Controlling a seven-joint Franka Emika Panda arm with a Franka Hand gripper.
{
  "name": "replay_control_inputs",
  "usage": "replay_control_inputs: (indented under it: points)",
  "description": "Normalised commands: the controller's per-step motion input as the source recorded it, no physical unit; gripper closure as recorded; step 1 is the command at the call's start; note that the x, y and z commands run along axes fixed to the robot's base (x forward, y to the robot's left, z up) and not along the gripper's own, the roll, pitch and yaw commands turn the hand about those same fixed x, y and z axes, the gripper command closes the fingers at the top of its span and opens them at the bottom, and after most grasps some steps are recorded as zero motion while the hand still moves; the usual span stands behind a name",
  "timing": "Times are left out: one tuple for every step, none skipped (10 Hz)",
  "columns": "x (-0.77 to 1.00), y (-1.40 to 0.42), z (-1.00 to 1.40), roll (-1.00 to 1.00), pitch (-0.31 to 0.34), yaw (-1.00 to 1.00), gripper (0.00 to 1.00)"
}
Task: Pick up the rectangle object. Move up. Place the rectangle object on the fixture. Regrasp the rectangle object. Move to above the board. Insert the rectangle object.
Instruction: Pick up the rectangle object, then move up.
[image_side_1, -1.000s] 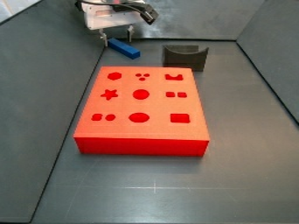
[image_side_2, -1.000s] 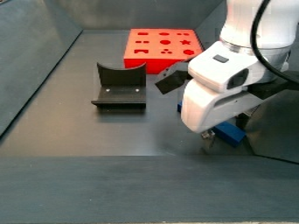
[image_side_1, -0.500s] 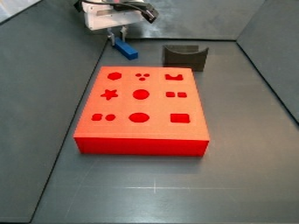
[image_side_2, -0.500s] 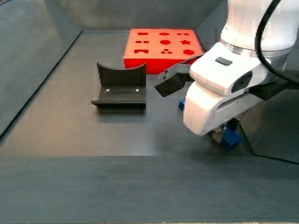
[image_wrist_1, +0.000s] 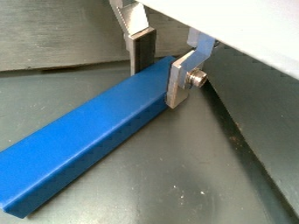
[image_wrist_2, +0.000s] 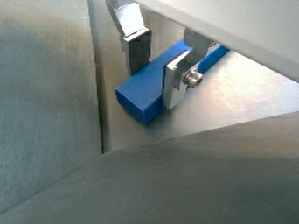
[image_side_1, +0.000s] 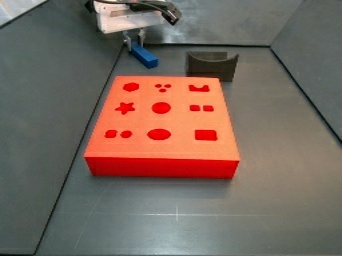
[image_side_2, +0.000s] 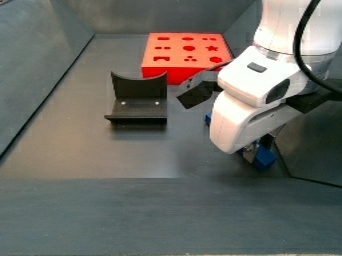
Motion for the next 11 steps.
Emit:
replay_control_inputs:
  points:
    - [0.0,0.0,0.0,0.0,0.0,0.0,1.0]
    - [0.0,0.0,0.0,0.0,0.0,0.0,1.0]
    - [0.0,0.0,0.0,0.0,0.0,0.0,1.0]
    - [0.0,0.0,0.0,0.0,0.0,0.0,1.0]
    - [0.0,0.0,0.0,0.0,0.0,0.0,1.0]
    - [0.0,0.0,0.0,0.0,0.0,0.0,1.0]
    - [0.0,0.0,0.83,0.0,0.0,0.0,1.0]
    - [-0.03,-0.01,0.76,0.0,0.038,0.02,1.0]
    - [-0.03,-0.01,0.7,0.01,0.059,0.01,1.0]
    - [-0.01,-0.01,0.56,0.03,0.101,0.0,1.0]
    - [-0.01,0.0,0.46,0.05,0.122,-0.01,1.0]
